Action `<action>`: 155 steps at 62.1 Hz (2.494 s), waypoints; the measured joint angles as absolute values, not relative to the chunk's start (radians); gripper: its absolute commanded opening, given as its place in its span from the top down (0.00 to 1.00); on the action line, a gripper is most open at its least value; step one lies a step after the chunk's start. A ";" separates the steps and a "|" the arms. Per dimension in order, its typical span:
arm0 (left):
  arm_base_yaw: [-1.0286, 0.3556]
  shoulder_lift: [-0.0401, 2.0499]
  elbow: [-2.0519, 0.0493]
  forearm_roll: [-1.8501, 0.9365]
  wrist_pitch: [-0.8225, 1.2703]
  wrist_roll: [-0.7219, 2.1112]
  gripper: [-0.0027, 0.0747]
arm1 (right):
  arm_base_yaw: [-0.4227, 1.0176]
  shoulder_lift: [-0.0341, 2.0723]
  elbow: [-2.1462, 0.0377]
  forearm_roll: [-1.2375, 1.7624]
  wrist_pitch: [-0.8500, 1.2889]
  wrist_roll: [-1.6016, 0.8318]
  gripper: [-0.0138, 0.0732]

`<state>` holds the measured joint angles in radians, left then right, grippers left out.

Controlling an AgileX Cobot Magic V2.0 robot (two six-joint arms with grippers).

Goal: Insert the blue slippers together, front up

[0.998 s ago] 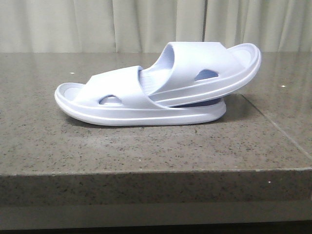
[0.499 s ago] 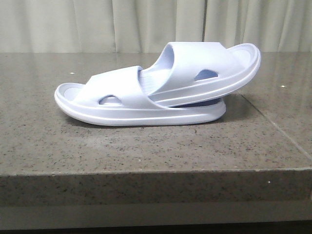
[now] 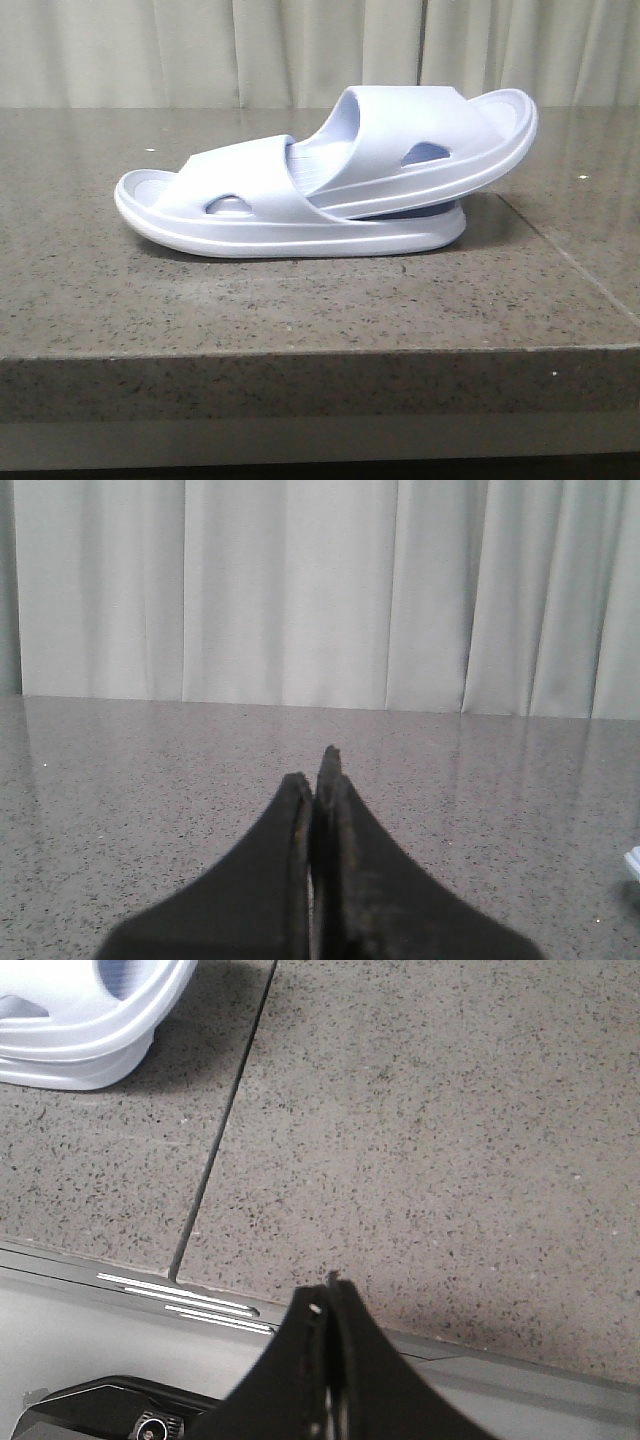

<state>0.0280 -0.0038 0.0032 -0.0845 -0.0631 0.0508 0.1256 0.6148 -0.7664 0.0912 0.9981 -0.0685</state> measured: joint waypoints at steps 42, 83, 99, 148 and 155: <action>0.027 -0.004 0.003 -0.084 -0.063 0.051 0.99 | 0.122 0.544 -0.683 0.083 0.881 -0.069 0.92; 0.027 -0.004 0.003 -0.084 -0.063 0.051 0.99 | 0.044 0.041 -0.059 0.082 0.192 -0.069 0.92; 0.027 -0.004 0.003 -0.084 -0.063 0.051 0.99 | 0.044 -0.010 0.024 0.082 0.139 -0.069 0.92; 0.027 -0.004 0.003 -0.084 -0.063 0.051 0.99 | 0.044 -0.011 0.024 0.085 0.032 -0.069 0.92; 0.027 -0.004 0.003 -0.084 -0.063 0.051 0.99 | 0.044 -0.011 0.024 0.086 0.032 -0.069 0.92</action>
